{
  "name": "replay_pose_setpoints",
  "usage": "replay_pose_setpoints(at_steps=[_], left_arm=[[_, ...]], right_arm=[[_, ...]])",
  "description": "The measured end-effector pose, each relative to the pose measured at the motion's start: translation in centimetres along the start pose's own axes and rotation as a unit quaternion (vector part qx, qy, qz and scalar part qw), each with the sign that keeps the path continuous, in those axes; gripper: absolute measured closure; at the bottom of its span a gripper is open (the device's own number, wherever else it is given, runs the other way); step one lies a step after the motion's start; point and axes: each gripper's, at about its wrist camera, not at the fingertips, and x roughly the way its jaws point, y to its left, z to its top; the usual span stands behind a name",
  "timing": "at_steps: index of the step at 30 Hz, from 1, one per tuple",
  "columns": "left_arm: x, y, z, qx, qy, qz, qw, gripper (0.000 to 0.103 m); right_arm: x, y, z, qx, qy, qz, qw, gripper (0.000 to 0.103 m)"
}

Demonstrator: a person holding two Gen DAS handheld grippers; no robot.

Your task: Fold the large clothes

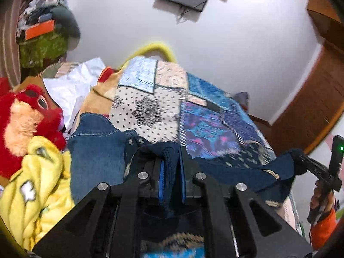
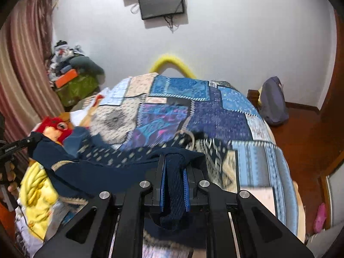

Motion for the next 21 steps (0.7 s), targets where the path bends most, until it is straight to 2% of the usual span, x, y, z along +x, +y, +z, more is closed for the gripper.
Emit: replay_pose_setpoints(at_steps=[3, 6, 10, 14, 17, 19, 21], left_arm=[[4.7, 1.9, 0.6, -0.026, 0.020, 0.025, 0.9992, 0.092], [9.8, 4.3, 0.0, -0.052, 0.059, 0.053, 0.9955, 0.092], [13.6, 5.8, -1.8, -0.069, 0.097, 0.058, 0.9912, 0.090], [13.6, 5.7, -1.8, -0.053, 0.100, 0.060, 0.9918, 0.085], [12.1, 4.6, -1.0, -0.025, 0.110, 0.065, 0.9916, 0.082], [10.4, 3.8, -0.2, -0.005, 0.105, 0.067, 0.9922, 0.081], [8.9, 3.3, 0.5, 0.006, 0.097, 0.071, 0.9927, 0.075]], right_arm=[[4.6, -0.7, 1.0, 0.012, 0.020, -0.010, 1.000, 0.093], [9.5, -1.7, 1.1, 0.019, 0.046, -0.025, 0.998, 0.093], [13.9, -3.4, 0.1, 0.040, 0.073, -0.028, 0.996, 0.092], [13.5, -3.8, 0.0, 0.025, 0.069, -0.013, 0.997, 0.092], [12.1, -4.2, 0.5, 0.012, 0.073, -0.010, 0.997, 0.092], [10.4, -4.3, 0.9, 0.000, 0.061, -0.035, 0.998, 0.092], [8.5, -4.6, 1.4, -0.016, 0.034, -0.089, 0.995, 0.092]])
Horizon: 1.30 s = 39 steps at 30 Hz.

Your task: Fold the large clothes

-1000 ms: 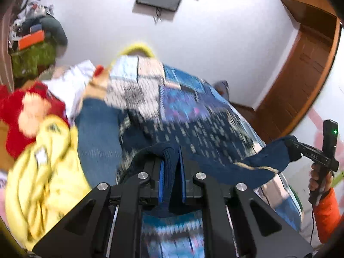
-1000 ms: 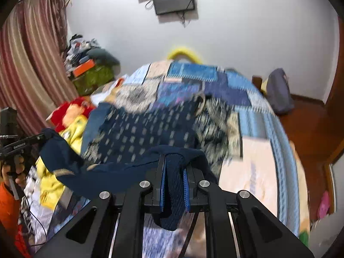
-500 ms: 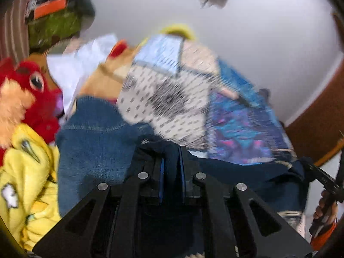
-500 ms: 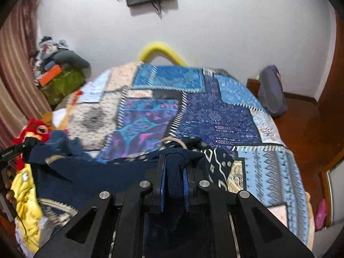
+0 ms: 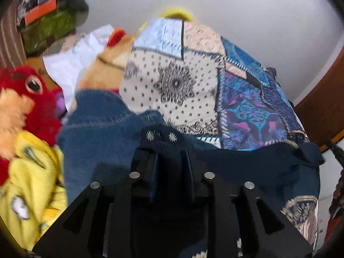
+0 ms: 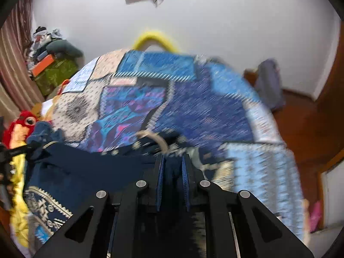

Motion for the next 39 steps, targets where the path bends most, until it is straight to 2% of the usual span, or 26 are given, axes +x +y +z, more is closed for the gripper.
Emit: replay_pose_setpoints(at_steps=[1, 2, 4, 6, 11, 16, 19, 21, 24, 28, 33, 36, 39], left_arm=[[-1.2, -0.2, 0.3, 0.007, -0.013, 0.013, 0.9998, 0.062], [-2.2, -0.3, 0.5, 0.012, -0.027, 0.027, 0.9992, 0.047], [-4.7, -0.9, 0.7, 0.028, -0.072, 0.048, 0.9959, 0.037], [-6.1, -1.2, 0.8, 0.034, -0.086, 0.053, 0.9943, 0.036], [-6.4, -3.4, -1.5, 0.071, -0.053, 0.016, 0.9959, 0.036], [-2.1, -6.9, -5.7, 0.125, 0.005, 0.001, 0.9921, 0.036], [1.3, -8.4, -6.9, 0.141, 0.027, 0.020, 0.9895, 0.036], [2.7, -8.5, -6.6, 0.131, 0.022, 0.027, 0.9907, 0.036], [4.6, -8.3, -4.4, 0.109, 0.013, 0.037, 0.9933, 0.036], [6.2, -7.1, -0.8, 0.086, 0.007, 0.082, 0.9929, 0.036], [3.1, -5.7, 2.0, 0.057, -0.039, 0.087, 0.9938, 0.036], [0.3, -5.5, 2.1, 0.060, -0.058, 0.068, 0.9942, 0.036], [-1.9, -6.1, 1.2, 0.079, -0.061, 0.050, 0.9938, 0.036]], right_arm=[[-1.0, -0.3, 0.2, -0.007, -0.012, -0.025, 1.000, 0.092], [-1.8, -0.6, 0.4, -0.011, -0.015, -0.025, 1.000, 0.092], [-3.4, -0.9, 0.6, -0.016, -0.017, 0.002, 1.000, 0.092], [-5.1, -0.4, 0.3, -0.024, -0.023, 0.030, 0.999, 0.092], [-6.6, 2.7, -1.5, -0.052, -0.008, 0.077, 0.996, 0.092], [-4.9, 6.8, -4.6, -0.083, 0.020, 0.105, 0.991, 0.092], [-2.3, 8.9, -6.0, -0.096, 0.048, 0.113, 0.988, 0.092], [0.2, 10.1, -6.4, -0.102, 0.069, 0.108, 0.986, 0.092], [2.5, 10.8, -5.8, -0.099, 0.074, 0.105, 0.987, 0.092], [5.4, 10.5, -2.5, -0.065, 0.070, 0.089, 0.991, 0.092], [5.6, 8.8, 1.6, -0.006, 0.035, 0.029, 0.999, 0.092], [4.1, 8.5, 2.3, 0.010, 0.031, 0.067, 0.997, 0.092], [1.8, 10.0, 1.4, -0.017, 0.025, 0.104, 0.994, 0.092]])
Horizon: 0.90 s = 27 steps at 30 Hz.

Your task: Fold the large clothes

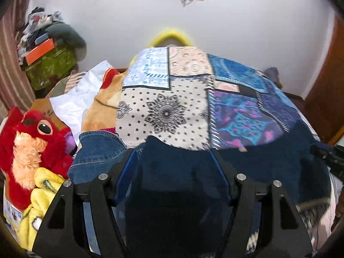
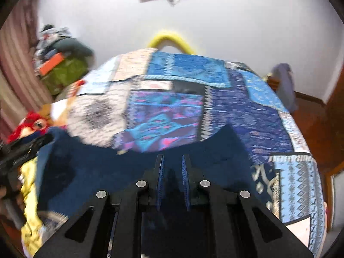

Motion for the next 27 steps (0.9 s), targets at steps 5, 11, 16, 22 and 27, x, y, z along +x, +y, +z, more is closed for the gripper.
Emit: replay_pose_setpoints(at_steps=[5, 11, 16, 22, 27], left_arm=[[-3.1, -1.9, -2.7, 0.036, 0.002, -0.018, 0.9992, 0.036], [-4.5, -4.0, -6.4, 0.055, 0.016, -0.046, 0.9974, 0.036], [-1.9, -5.2, -9.8, 0.062, 0.063, -0.057, 0.9944, 0.036], [0.9, -3.7, -12.8, 0.037, 0.084, -0.049, 0.9946, 0.016], [0.1, -1.4, -13.9, 0.016, 0.083, -0.052, 0.9950, 0.016]], right_arm=[[-2.5, 4.4, -3.5, -0.057, 0.002, 0.032, 0.998, 0.092], [-3.6, 7.6, -7.8, -0.086, 0.018, 0.057, 0.995, 0.092], [-0.7, 7.8, -11.0, -0.136, 0.071, -0.018, 0.988, 0.092], [-0.6, 5.6, -13.0, -0.167, 0.067, -0.055, 0.982, 0.092], [-1.8, 4.5, -14.2, -0.185, 0.059, -0.086, 0.977, 0.092]])
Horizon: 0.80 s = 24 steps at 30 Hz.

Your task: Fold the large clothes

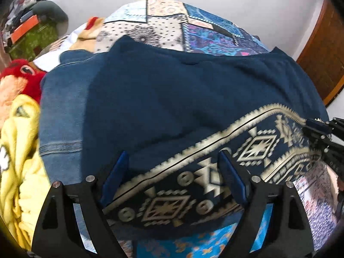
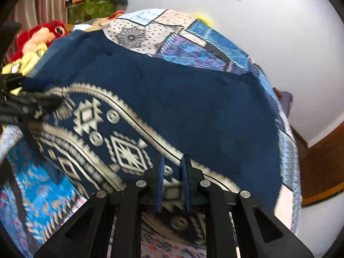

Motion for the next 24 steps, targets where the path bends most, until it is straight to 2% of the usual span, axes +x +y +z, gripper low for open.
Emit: replay_pose_setpoints(at_steps=[3, 7, 8, 11, 13, 15, 16, 17, 18, 19, 20, 21, 22, 24], left_arm=[[-0.8, 0.8, -0.8, -0.001, -0.001, 0.014, 0.9999, 0.016], [-1.1, 3.2, -2.2, -0.005, 0.017, 0.107, 0.9941, 0.017], [-1.2, 4.1, -2.5, -0.016, 0.021, 0.108, 0.9938, 0.017], [-3.0, 6.9, -3.7, -0.075, 0.016, 0.085, 0.9934, 0.018], [-4.7, 8.2, -4.6, -0.107, 0.002, 0.074, 0.9915, 0.018], [-6.0, 8.7, -5.3, -0.121, -0.006, 0.074, 0.9899, 0.018], [-6.6, 8.8, -5.7, -0.130, -0.008, 0.068, 0.9892, 0.018], [-7.1, 8.9, -6.2, -0.138, -0.008, 0.056, 0.9889, 0.018], [-7.4, 8.7, -6.6, -0.145, -0.008, 0.040, 0.9885, 0.018], [-7.7, 8.4, -7.1, -0.157, -0.008, 0.017, 0.9874, 0.018], [-7.7, 8.2, -7.4, -0.166, -0.006, -0.003, 0.9861, 0.018], [-7.7, 7.8, -7.9, -0.176, -0.004, -0.027, 0.9840, 0.018], [-7.5, 7.4, -8.2, -0.190, 0.003, -0.059, 0.9801, 0.018], [-7.0, 6.8, -8.8, -0.205, 0.013, -0.100, 0.9735, 0.018]], right_arm=[[-0.3, -1.7, -1.0, 0.017, 0.006, -0.006, 1.000, 0.092], [-1.0, -4.2, -2.4, 0.047, 0.010, 0.007, 0.999, 0.092], [-1.2, -4.7, -2.8, 0.055, 0.013, 0.008, 0.998, 0.092], [-0.8, -6.8, -4.4, 0.067, 0.036, -0.044, 0.996, 0.092], [-1.1, -8.7, -5.9, 0.092, 0.037, -0.011, 0.995, 0.092], [-1.6, -9.5, -6.4, 0.100, 0.037, -0.002, 0.994, 0.092], [-1.8, -9.7, -6.5, 0.100, 0.038, -0.014, 0.994, 0.092], [-1.8, -9.8, -6.6, 0.095, 0.045, -0.045, 0.993, 0.085], [-1.5, -9.9, -6.6, 0.088, 0.050, -0.072, 0.992, 0.069], [-1.6, -10.3, -7.0, 0.088, 0.045, -0.123, 0.988, 0.026], [-1.8, -10.6, -7.3, 0.092, 0.038, -0.144, 0.985, 0.001], [-1.9, -11.3, -7.9, 0.102, 0.034, -0.144, 0.984, 0.000], [-2.1, -12.2, -8.5, 0.125, 0.039, -0.111, 0.985, 0.000], [-2.7, -13.6, -9.4, 0.166, 0.041, -0.073, 0.982, 0.000]])
